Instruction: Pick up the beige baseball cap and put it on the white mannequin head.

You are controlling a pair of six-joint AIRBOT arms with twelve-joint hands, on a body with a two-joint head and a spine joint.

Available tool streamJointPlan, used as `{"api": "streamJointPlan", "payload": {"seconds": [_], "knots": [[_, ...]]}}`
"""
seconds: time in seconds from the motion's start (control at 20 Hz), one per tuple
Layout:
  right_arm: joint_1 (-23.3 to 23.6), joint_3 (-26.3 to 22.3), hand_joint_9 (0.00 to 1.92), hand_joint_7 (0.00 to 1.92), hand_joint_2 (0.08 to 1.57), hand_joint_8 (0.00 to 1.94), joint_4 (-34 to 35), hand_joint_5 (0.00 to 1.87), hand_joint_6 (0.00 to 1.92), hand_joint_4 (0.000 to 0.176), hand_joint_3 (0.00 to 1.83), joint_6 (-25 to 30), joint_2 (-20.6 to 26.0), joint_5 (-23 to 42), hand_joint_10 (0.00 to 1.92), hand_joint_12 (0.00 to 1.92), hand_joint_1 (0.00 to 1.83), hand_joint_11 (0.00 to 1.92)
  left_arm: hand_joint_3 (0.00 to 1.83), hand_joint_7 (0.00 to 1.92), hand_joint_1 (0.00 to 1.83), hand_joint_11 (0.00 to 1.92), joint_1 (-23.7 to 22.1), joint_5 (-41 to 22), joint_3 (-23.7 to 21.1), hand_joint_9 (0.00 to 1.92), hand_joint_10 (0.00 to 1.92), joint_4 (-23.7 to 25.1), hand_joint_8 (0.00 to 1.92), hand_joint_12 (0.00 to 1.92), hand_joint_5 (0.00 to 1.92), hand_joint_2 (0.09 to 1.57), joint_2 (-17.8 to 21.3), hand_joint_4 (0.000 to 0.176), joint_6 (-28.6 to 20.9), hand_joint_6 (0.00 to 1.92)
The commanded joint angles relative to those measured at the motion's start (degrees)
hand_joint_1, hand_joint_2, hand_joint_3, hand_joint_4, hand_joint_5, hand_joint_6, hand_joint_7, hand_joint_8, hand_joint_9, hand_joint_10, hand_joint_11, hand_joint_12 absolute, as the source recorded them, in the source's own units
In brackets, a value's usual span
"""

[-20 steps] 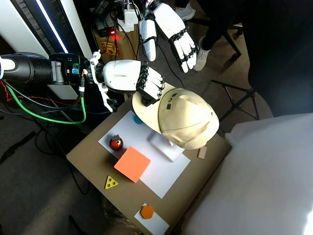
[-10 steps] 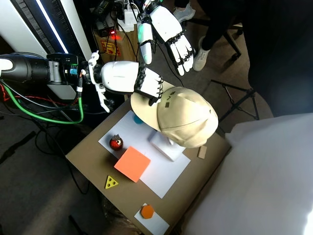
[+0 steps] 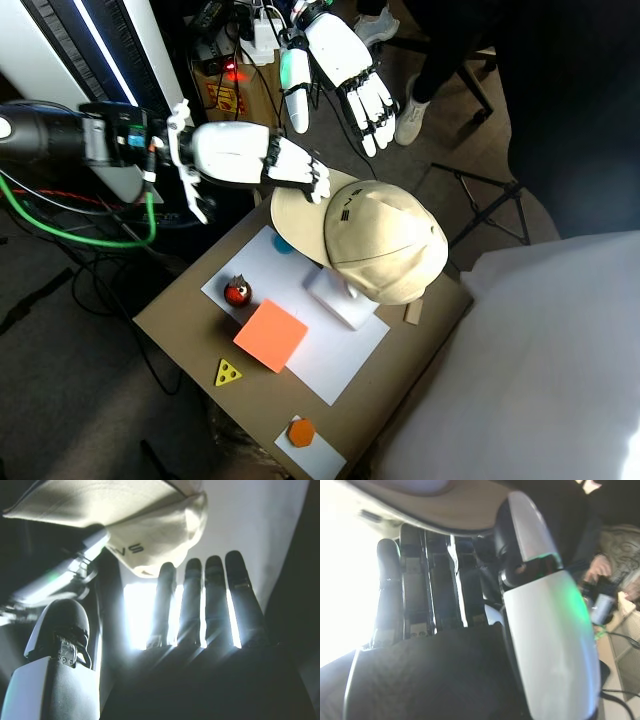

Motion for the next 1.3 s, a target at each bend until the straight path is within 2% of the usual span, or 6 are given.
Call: {"api": "streamJointPlan", "payload": {"seconds": [0.0, 0.75, 1.0, 1.15, 1.2, 1.25], "knots": [[0.1, -0.9, 0.27, 0.27, 1.05, 0.00, -2.2, 0.27, 0.00, 0.001, 0.00, 0.4, 0.6, 4.9, 0.00, 1.04, 0.75, 0.00, 0.00, 0.15, 0.00, 0.00, -0.6, -5.1, -0.1, 0.14, 0.00, 3.7, 0.00, 0.52, 0.19, 1.14, -0.3, 0.062, 0.0, 0.00], [22.9, -16.3, 0.17, 0.17, 0.99, 0.00, 47.2, 0.19, 0.01, 0.023, 0.00, -11.5, 28.8, -26.4, 0.00, 0.90, 0.69, 0.00, 0.00, 0.14, 0.00, 0.00, -6.2, -6.2, -4.5, 0.13, 0.00, 0.1, 0.00, 0.46, 0.18, 1.15, 2.9, 0.061, 9.2, 0.00], [25.7, -17.5, 0.50, 0.51, 1.01, 0.03, 55.4, 0.49, 0.03, 0.000, 0.00, -19.0, 34.3, -34.2, 0.09, 1.39, 0.70, 0.10, 0.00, 0.18, 0.00, 0.00, -14.7, -5.4, -11.6, 0.16, 0.01, -11.7, 0.01, 0.57, 0.20, 1.16, 8.0, 0.055, 22.6, 0.00], [27.9, -19.7, 0.56, 0.70, 1.03, 0.57, 58.1, 0.76, 0.07, 0.000, 0.00, -21.6, 36.2, -31.2, 1.11, 1.73, 0.73, 0.41, 0.00, 0.62, 0.13, 0.25, -18.6, -5.0, -14.1, 0.56, 0.05, -15.6, 0.03, 0.86, 0.49, 1.18, 8.4, 0.008, 24.2, 0.01], [28.8, -20.4, 0.57, 0.58, 1.04, 1.32, 61.2, 0.69, 0.81, 0.000, 0.00, -24.8, 36.4, -30.0, 1.69, 1.91, 0.77, 0.59, 0.00, 0.88, 0.23, 0.45, -20.1, -5.2, -15.1, 0.81, 0.19, -16.3, 0.09, 1.03, 0.75, 1.18, 8.4, 0.000, 24.9, 0.03], [29.3, -20.8, 0.57, 0.58, 1.04, 1.32, 62.4, 0.69, 0.81, 0.000, 0.00, -26.1, 36.4, -29.4, 1.69, 1.91, 0.77, 0.59, 0.00, 0.88, 0.23, 0.45, -20.9, -5.4, -15.6, 0.81, 0.19, -16.5, 0.09, 1.03, 0.75, 1.18, 8.4, 0.000, 25.3, 0.03]]}}
